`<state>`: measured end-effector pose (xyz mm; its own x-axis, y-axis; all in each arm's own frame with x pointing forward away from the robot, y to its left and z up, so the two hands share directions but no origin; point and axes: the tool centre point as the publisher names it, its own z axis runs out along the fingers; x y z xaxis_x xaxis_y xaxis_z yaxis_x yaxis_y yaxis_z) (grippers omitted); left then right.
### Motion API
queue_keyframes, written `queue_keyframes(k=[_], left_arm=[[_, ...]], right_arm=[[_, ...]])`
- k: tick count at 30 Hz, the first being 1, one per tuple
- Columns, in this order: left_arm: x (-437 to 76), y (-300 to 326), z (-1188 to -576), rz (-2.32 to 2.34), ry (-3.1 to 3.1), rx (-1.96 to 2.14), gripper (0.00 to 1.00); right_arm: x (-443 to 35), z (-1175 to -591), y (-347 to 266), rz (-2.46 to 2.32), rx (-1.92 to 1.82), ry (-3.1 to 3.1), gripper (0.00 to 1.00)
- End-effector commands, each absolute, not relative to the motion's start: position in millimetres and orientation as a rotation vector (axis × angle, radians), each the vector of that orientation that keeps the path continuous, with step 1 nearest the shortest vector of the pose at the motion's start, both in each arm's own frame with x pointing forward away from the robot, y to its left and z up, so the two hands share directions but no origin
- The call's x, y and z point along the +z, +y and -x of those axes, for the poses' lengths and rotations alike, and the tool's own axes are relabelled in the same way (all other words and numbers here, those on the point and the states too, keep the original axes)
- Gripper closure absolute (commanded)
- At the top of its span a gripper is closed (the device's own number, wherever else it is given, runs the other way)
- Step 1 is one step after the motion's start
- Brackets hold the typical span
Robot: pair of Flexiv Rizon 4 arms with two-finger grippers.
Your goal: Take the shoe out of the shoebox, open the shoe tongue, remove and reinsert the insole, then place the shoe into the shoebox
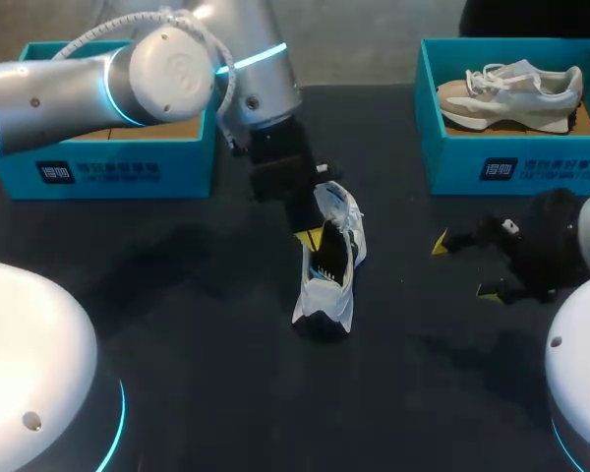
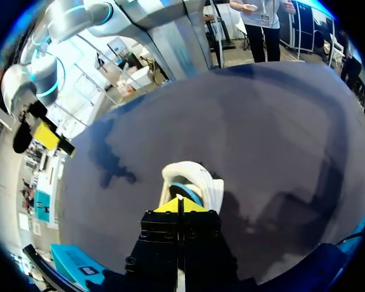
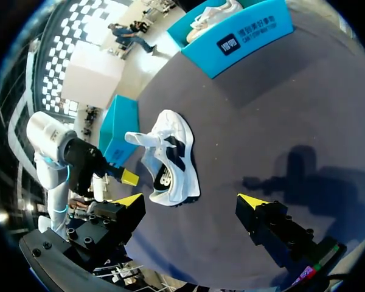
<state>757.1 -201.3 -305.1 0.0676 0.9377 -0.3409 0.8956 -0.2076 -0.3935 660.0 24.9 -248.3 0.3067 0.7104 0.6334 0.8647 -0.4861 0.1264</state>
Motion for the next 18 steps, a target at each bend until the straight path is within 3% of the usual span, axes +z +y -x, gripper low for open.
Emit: queue_keyframes(k=[1, 18], left_arm=[[-300, -205, -751, 2.243, -1.979, 0.62, 1.0], [-338, -208, -751, 2.225, -1.996, 0.388, 1.0]], right_arm=[[-247, -658, 25, 2.34, -0.942, -1.439, 0.0], [-247, -658, 25, 2.34, -0.942, -1.439, 0.0]])
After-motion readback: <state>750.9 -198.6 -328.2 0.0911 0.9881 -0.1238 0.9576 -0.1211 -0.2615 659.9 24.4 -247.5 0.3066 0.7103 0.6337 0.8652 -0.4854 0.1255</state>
